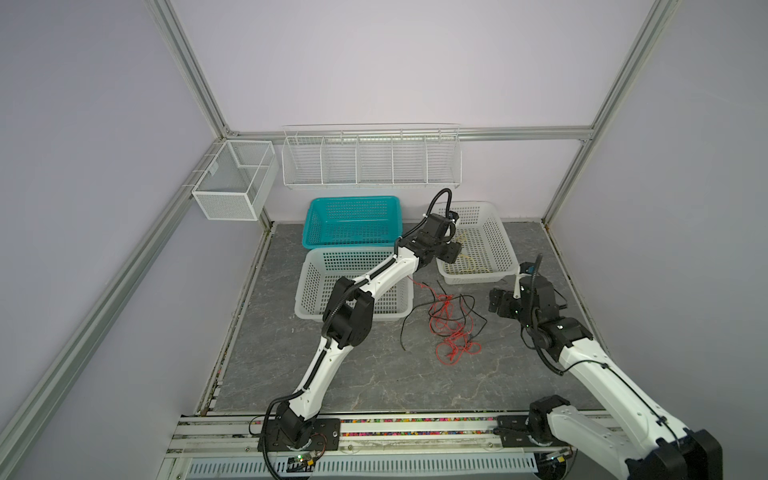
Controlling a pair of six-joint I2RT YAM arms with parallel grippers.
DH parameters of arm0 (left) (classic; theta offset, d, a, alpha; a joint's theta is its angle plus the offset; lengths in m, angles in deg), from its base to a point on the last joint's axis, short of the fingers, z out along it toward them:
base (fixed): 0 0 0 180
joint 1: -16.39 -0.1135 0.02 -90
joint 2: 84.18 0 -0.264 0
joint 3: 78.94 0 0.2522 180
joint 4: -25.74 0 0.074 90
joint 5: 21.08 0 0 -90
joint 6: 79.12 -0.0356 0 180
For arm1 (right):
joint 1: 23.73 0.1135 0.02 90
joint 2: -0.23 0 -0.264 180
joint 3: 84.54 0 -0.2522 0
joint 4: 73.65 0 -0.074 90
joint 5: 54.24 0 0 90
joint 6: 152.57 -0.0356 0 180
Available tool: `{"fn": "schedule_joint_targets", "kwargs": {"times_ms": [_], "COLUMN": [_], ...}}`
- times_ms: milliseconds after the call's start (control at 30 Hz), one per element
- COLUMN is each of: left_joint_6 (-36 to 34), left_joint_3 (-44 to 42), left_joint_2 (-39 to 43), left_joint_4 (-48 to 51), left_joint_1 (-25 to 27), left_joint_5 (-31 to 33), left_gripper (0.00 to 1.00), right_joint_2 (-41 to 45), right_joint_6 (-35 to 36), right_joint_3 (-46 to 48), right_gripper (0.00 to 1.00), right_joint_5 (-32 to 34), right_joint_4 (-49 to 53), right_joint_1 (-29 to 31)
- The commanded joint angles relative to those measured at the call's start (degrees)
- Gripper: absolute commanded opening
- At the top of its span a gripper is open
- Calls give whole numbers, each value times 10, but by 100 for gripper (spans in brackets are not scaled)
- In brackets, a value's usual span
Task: Untangle the cables
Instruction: 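Carry the yellow wire with the left gripper into the farther white basket and release, then lift a red wire with the right gripper while the left gripper withdraws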
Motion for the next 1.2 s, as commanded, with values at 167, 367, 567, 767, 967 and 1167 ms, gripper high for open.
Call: {"fn": "schedule_joint_targets", "kwargs": {"times_ms": [167, 367, 567, 767, 967, 1167], "left_joint_6": [-1, 18, 38, 64, 61, 55], "left_joint_3": [-137, -314, -448, -523, -604, -658], "left_joint_2": [144, 288, 403, 479, 555, 611], "left_joint_4": [-81, -171, -195, -185, -218, -246], "left_joint_1": [1, 1, 0, 0, 0, 0], "left_joint_5": [44, 94, 162, 224, 252, 256], "left_gripper": [66, 66, 68, 69, 69, 69], "right_joint_2": [-33, -64, -141, -236, -312, -389], "right_joint_6": [39, 115, 177, 203, 196, 196], "right_joint_3": [-12, -42, -98, -142, -163, -202], "right_gripper": [94, 96, 90, 81, 76, 76], "right_joint_5": [-106, -132, -211, -263, -271, -254], "right_joint_4": [-46, -86, -118, -149, -182, -188], "right_joint_1": [1, 63, 99, 120, 135, 138]}}
